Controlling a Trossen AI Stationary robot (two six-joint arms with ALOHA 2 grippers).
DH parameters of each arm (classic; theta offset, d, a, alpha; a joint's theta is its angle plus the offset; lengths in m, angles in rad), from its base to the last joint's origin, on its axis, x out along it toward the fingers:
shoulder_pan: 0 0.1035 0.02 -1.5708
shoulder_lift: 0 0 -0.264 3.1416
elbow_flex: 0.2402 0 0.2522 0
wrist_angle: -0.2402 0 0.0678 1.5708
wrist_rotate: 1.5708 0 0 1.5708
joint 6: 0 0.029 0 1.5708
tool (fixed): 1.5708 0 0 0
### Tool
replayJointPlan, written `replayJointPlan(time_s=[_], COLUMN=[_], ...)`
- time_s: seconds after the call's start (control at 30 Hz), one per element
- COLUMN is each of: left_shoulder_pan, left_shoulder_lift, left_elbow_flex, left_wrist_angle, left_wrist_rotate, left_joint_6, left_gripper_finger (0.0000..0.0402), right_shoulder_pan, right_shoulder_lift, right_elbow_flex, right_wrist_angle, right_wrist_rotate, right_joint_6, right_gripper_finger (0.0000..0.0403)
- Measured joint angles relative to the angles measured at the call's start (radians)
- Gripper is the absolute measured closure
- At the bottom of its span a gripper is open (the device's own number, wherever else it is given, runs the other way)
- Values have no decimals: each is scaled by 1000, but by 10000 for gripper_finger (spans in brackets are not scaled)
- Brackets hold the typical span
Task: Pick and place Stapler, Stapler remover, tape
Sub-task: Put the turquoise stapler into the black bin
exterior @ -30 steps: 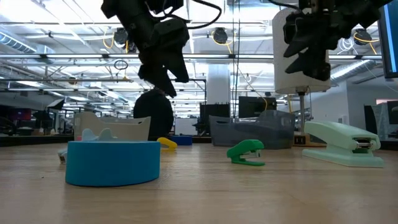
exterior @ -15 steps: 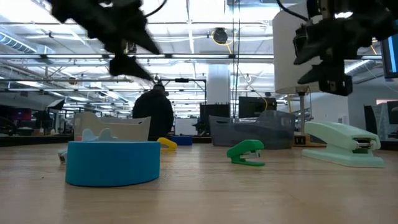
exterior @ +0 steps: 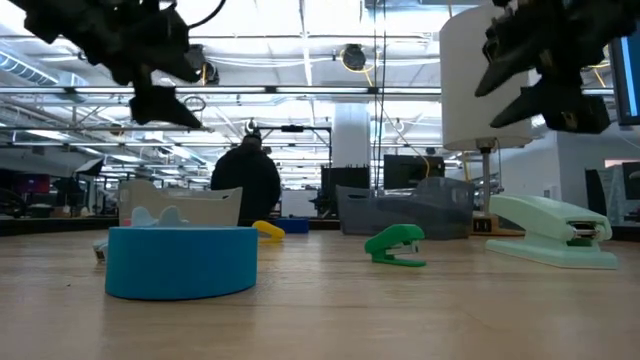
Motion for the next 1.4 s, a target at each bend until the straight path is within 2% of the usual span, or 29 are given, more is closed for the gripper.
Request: replayJointPlan(time_s=[0.23, 0.4, 0.53, 0.73, 1.03, 1.4], left_shoulder_pan=[-1, -1, -1, -1, -1, -1], left_shoulder_lift=[0, 0, 0, 0, 0, 0], left_elbow_flex=[1, 2, 2, 2, 2, 2], left_wrist_angle=[-14, -2, -1, -1, -2, -3], left_wrist_rotate=[16, 16, 16, 17, 33, 34], left_joint_6=[66, 99, 124, 170, 200, 212], left_gripper_finger=[36, 36, 36, 36, 36, 36], right_shoulder_pan=[49, 64, 69, 80, 84, 63], right_shoulder_lift=[165, 312, 422, 522, 557, 567], right_elbow_flex=[218, 414, 516, 539, 539, 525], right_wrist_angle=[-257, -480, -549, -569, -628, -636], right_wrist_rotate=[24, -4, -45, -134, -130, -129], right_joint_6=[125, 257, 363, 502, 592, 600], right_gripper_finger=[243, 243, 241, 243, 243, 243])
